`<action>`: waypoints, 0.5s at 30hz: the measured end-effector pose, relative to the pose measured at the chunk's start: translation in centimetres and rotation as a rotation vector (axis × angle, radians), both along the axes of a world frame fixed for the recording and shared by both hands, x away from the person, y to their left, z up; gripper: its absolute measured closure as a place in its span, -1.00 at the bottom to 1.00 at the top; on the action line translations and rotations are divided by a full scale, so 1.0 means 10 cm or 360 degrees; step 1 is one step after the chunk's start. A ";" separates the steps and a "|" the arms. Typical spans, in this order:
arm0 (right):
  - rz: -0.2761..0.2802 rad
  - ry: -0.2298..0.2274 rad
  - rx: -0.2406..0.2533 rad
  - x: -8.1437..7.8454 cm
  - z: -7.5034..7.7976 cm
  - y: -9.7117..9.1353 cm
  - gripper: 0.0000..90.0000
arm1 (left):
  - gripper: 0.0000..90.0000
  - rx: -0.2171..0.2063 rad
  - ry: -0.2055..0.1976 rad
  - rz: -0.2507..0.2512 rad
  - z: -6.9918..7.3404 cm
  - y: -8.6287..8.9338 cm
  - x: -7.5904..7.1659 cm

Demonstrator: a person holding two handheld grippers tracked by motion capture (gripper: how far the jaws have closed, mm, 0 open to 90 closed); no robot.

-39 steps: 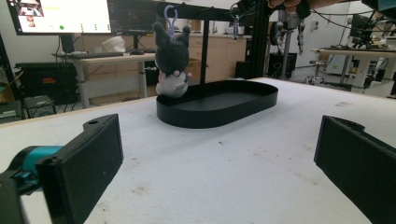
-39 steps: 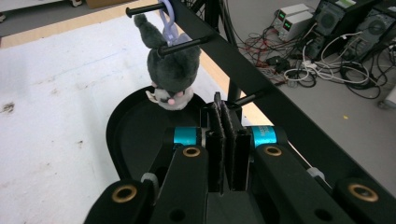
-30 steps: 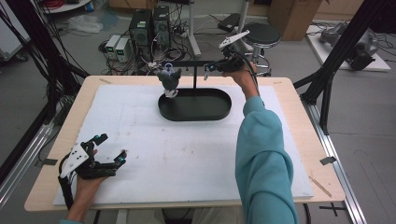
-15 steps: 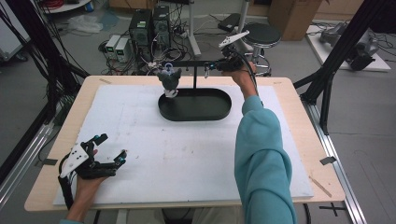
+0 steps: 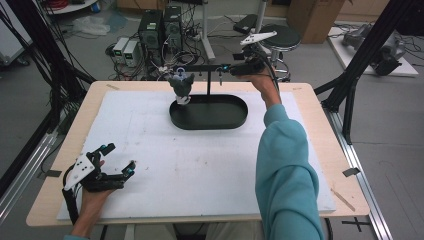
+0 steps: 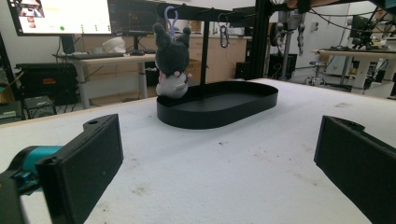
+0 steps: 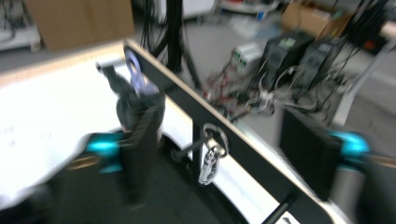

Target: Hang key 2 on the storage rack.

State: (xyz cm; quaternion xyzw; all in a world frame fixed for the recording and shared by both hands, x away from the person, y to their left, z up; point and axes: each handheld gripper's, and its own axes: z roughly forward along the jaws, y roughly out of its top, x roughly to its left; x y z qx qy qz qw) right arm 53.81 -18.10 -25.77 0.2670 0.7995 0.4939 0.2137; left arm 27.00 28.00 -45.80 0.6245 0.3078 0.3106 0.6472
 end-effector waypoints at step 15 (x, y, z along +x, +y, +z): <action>0.0059 -0.0226 0.0243 -1.14 0.11 -0.78 -0.99 | -0.96 -0.0009 0.0000 0.0002 0.00 0.00 0.00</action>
